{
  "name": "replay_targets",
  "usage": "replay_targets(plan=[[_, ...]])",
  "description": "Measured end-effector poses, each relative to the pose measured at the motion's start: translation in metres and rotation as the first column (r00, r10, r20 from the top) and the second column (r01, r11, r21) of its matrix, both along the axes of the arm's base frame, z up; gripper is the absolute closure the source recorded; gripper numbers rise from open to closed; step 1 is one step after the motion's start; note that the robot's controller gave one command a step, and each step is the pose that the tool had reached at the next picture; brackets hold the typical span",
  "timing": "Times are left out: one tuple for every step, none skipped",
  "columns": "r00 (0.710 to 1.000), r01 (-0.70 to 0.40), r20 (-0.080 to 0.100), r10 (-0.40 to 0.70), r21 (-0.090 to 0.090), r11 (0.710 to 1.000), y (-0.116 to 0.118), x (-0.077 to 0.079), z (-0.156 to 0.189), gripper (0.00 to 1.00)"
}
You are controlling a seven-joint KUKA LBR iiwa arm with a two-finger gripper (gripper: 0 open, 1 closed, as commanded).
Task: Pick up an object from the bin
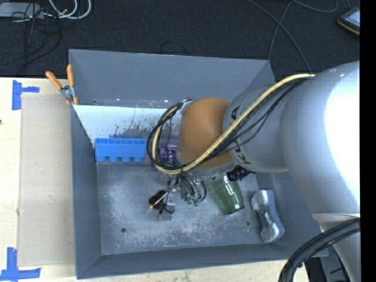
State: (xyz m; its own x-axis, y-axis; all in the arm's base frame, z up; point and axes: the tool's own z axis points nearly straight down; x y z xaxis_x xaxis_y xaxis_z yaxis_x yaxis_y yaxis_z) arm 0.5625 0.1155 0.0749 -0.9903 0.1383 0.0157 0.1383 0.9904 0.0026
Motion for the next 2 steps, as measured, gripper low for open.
replay_targets(plan=[[1.0, 0.005, -0.002, -0.005, 0.0, 1.0, -0.0008, -0.0048, -0.0043, 0.0], [1.0, 0.006, -0.002, -0.006, 0.001, 1.0, -0.0003, -0.001, -0.0014, 1.0]])
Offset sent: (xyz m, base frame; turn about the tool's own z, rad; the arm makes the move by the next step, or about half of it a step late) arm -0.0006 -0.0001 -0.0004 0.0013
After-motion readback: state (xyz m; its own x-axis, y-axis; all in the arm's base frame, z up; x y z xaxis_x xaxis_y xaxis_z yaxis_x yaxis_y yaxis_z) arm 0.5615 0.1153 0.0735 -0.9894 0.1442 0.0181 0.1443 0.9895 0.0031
